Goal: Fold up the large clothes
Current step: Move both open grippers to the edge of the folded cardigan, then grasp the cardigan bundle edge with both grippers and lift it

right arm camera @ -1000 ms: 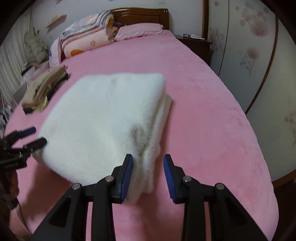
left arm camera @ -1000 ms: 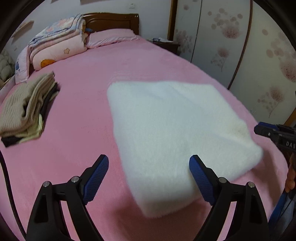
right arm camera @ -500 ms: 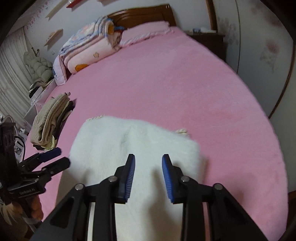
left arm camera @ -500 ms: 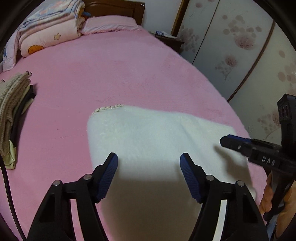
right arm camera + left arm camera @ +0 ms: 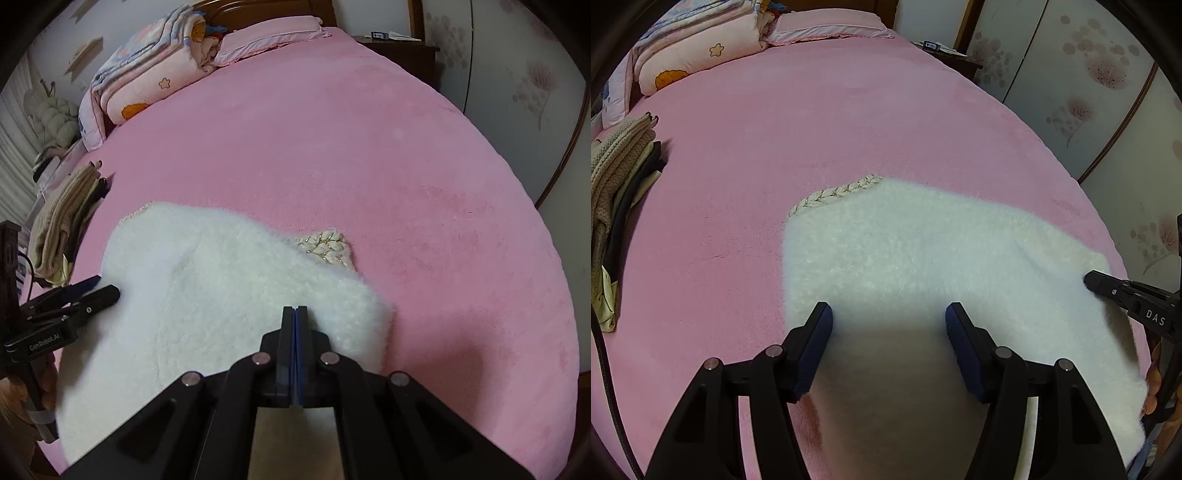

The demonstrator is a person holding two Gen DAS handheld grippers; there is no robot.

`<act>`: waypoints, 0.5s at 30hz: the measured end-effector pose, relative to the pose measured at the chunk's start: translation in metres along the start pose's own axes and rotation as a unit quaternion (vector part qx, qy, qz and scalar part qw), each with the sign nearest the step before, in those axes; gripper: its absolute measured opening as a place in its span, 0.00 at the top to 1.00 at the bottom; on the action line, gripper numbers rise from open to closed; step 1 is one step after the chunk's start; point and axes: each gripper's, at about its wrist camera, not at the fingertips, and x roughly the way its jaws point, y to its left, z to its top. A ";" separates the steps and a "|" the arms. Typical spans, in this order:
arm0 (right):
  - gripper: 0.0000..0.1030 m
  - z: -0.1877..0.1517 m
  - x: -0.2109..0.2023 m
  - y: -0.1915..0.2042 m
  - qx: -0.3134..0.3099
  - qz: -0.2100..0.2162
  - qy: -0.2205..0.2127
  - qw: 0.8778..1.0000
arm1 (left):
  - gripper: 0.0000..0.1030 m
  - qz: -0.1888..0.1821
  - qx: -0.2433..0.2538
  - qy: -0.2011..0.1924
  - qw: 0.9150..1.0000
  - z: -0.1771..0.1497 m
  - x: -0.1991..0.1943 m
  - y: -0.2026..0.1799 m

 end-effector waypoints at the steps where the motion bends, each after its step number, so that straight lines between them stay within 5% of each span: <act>1: 1.00 0.002 -0.003 0.001 0.001 0.001 -0.001 1.000 | 0.37 0.000 -0.001 -0.003 1.000 0.002 -0.001 0.005; 5: 0.90 0.001 -0.020 0.011 -0.002 0.002 -0.008 1.000 | 0.18 0.030 -0.004 -0.029 0.999 -0.005 -0.018 0.005; 10: 0.65 -0.015 -0.051 0.019 -0.018 -0.021 -0.036 0.999 | 0.16 0.047 0.015 -0.047 0.998 -0.012 -0.042 -0.001; 15: 0.62 -0.037 -0.085 0.016 0.001 0.006 -0.065 0.998 | 0.16 0.035 0.017 -0.039 0.998 -0.022 -0.059 -0.004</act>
